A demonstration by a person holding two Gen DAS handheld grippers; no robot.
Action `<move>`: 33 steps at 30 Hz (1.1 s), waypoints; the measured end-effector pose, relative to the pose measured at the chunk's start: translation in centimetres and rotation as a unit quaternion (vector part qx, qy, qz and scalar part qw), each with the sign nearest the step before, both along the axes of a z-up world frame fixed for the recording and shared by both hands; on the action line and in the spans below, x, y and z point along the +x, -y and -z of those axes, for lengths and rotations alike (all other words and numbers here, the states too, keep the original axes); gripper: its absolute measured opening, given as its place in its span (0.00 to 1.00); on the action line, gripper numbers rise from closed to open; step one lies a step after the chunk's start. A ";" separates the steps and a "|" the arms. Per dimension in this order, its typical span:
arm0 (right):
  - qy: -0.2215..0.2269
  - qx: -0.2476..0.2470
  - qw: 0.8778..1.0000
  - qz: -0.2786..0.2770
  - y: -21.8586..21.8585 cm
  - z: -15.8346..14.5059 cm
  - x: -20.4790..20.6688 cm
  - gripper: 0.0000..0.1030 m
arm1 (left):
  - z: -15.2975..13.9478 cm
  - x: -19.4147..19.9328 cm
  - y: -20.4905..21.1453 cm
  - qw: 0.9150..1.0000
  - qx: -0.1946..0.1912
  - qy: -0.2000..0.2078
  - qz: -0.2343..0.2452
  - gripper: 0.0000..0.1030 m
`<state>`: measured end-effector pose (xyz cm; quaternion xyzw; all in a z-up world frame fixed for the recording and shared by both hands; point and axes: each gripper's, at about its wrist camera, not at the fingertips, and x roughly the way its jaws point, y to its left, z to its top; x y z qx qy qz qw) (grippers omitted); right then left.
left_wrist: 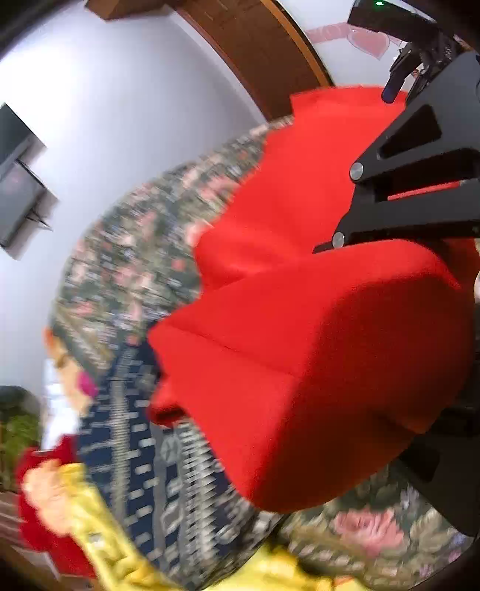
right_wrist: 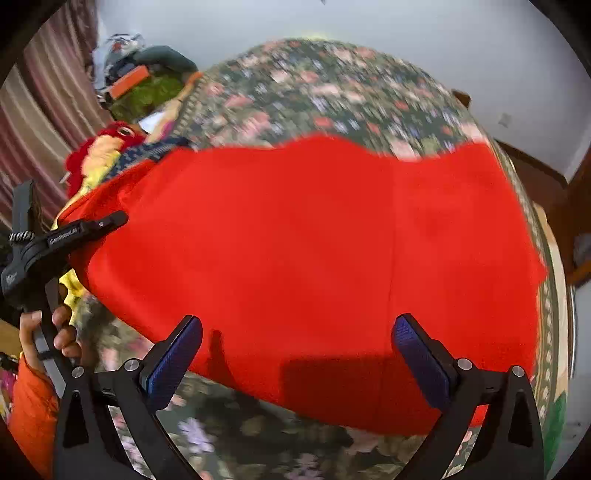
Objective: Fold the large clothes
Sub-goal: 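Grasp the folded jacket end with the left tool and lift it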
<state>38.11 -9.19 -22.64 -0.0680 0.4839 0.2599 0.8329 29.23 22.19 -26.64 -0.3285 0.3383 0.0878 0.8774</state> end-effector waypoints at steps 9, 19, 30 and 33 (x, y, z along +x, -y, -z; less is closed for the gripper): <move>-0.006 0.023 0.997 -0.072 -8.5 -0.3 -1.1 1.00 | -7.1 -4.8 -0.6 0.991 0.114 0.072 -0.014 0.10; -0.038 -0.036 0.989 -0.137 -12.5 3.4 -2.3 1.00 | -6.6 -4.9 0.5 0.985 0.171 0.036 -0.003 0.09; 0.029 0.065 0.997 0.017 5.1 -4.5 -3.4 1.00 | -14.8 1.0 13.0 0.964 0.207 0.127 0.106 0.09; 0.047 0.061 0.995 0.062 10.3 -5.6 -4.1 1.00 | -14.8 2.7 19.0 0.951 0.224 0.137 0.165 0.09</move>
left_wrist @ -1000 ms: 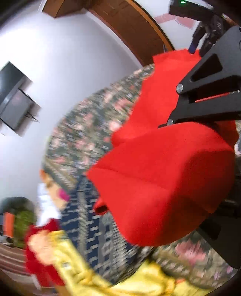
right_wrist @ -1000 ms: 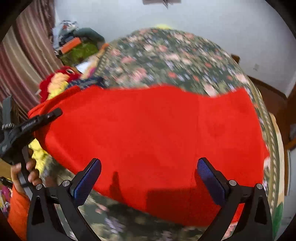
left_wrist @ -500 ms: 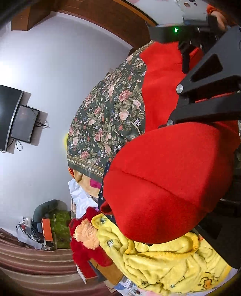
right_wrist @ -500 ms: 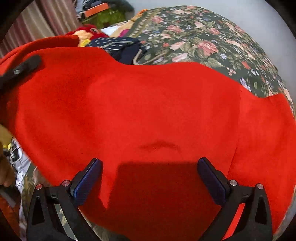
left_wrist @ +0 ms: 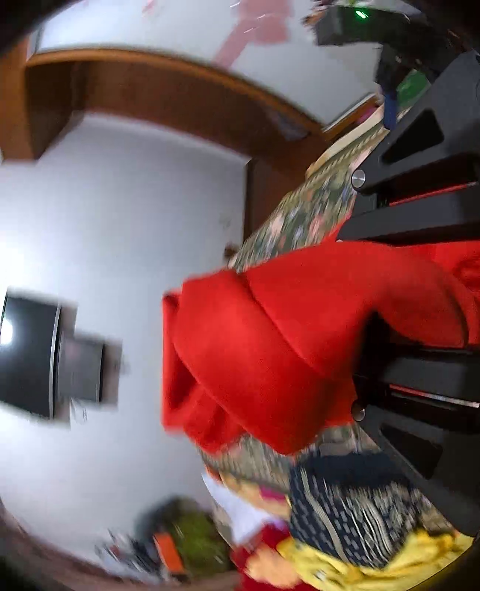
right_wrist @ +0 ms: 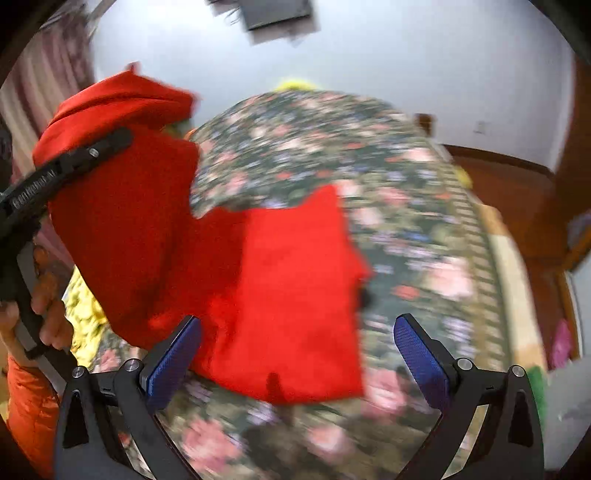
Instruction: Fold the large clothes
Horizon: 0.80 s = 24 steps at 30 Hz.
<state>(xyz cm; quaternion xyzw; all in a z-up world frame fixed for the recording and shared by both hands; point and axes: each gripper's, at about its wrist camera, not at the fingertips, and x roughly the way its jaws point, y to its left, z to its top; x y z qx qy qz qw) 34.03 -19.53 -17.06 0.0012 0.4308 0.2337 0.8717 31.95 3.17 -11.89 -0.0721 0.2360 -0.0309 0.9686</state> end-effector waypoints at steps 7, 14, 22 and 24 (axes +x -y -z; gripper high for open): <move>-0.014 0.001 0.998 0.056 7.0 0.5 -1.9 1.00 | 9.4 3.1 10.4 0.976 0.034 -0.165 0.137 0.08; -0.043 0.017 0.997 0.060 8.5 2.1 -3.5 1.00 | 12.8 1.0 11.3 0.945 0.069 -0.250 0.197 0.32; -0.015 0.037 0.999 0.028 5.4 -0.5 -3.9 1.00 | 5.1 -3.1 5.7 0.968 0.055 -0.179 0.165 0.88; -0.006 0.045 0.999 0.014 3.8 -1.1 -3.6 1.00 | 3.9 -3.4 3.2 0.977 0.063 -0.160 0.129 0.96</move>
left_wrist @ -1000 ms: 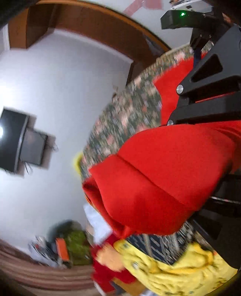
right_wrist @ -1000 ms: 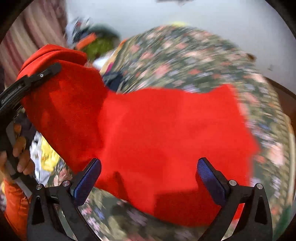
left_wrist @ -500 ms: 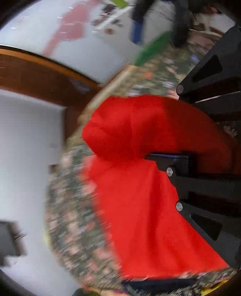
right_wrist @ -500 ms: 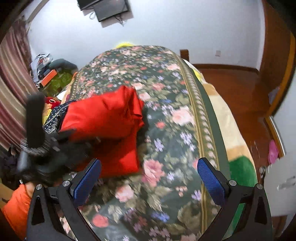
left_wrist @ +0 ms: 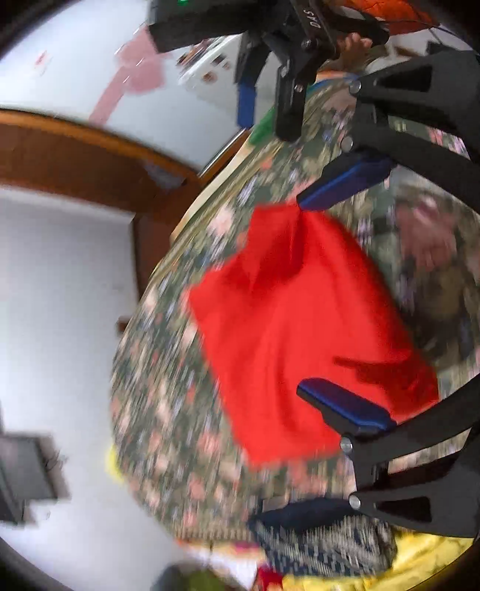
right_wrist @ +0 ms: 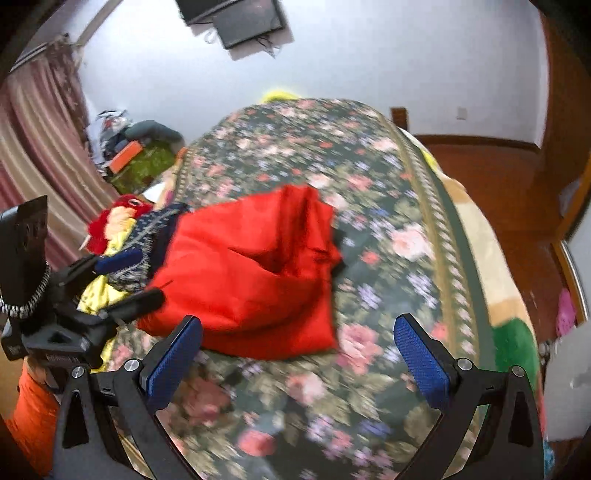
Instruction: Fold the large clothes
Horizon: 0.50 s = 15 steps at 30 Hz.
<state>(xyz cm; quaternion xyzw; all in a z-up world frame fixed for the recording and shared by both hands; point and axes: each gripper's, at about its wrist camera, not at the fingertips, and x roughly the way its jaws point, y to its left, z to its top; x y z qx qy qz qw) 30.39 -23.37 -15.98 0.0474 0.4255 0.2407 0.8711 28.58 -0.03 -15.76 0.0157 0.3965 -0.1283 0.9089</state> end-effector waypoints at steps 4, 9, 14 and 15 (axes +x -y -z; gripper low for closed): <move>-0.003 0.013 1.000 -0.029 -3.5 0.2 1.3 1.00 | 0.2 0.1 -4.7 0.996 0.039 0.010 -0.074 0.98; -0.063 0.006 0.996 -0.056 -7.9 3.9 4.3 1.00 | 5.3 1.1 -7.3 0.992 0.038 -0.078 -0.088 0.98; -0.088 -0.067 0.993 -0.042 -8.2 8.3 6.7 1.00 | 9.5 0.5 -7.7 0.991 0.017 -0.101 -0.087 1.00; -0.084 -0.087 0.992 -0.034 -7.7 8.9 6.9 1.00 | 9.7 0.2 -7.9 0.992 0.013 -0.095 -0.088 1.00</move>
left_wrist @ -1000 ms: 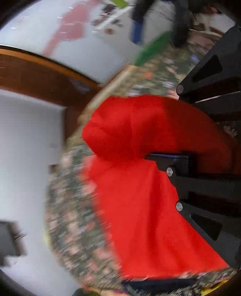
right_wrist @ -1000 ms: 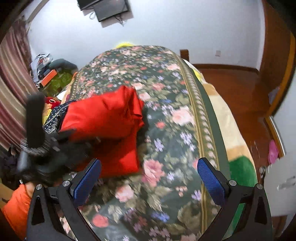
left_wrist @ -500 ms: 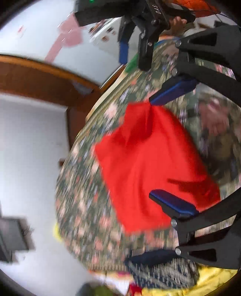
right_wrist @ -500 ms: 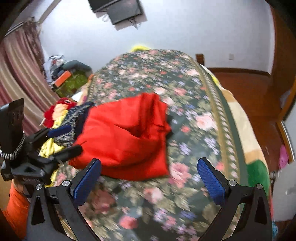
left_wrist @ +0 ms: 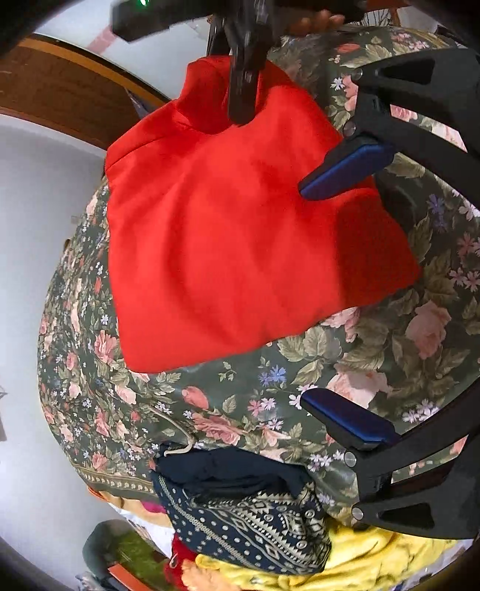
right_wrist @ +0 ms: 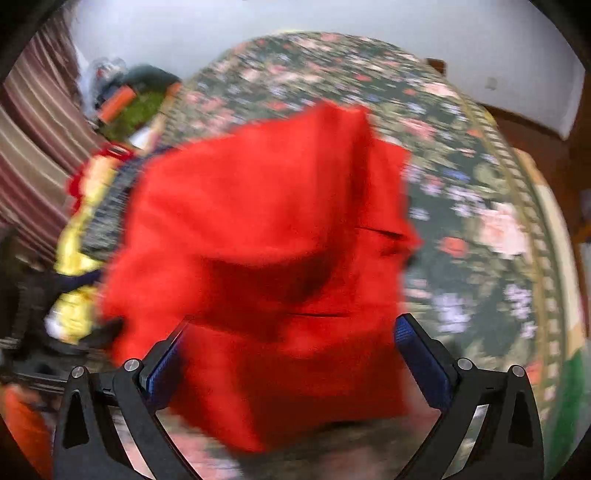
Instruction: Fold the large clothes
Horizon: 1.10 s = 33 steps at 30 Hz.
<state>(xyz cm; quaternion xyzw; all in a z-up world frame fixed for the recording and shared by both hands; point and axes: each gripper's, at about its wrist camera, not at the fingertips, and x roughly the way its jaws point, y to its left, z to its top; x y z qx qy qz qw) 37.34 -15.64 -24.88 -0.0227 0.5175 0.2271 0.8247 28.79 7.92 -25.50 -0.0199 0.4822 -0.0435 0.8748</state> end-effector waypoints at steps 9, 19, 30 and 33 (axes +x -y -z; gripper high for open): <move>0.030 -0.048 0.989 0.133 11.1 0.3 -0.6 0.98 | 0.8 -1.5 0.1 1.000 -0.002 0.006 0.001 1.00; 0.076 0.041 0.995 0.055 8.2 -7.0 -1.4 0.95 | -4.4 -0.5 -0.9 0.997 0.050 0.066 -0.008 1.00; 0.011 0.028 0.999 -0.044 -3.0 -2.6 8.0 0.95 | -2.2 10.7 -4.2 0.998 0.012 0.023 -0.054 1.00; 0.019 -0.002 1.000 -0.019 -1.2 -1.5 11.0 0.95 | -1.6 12.0 -5.0 0.998 0.004 0.026 -0.058 1.00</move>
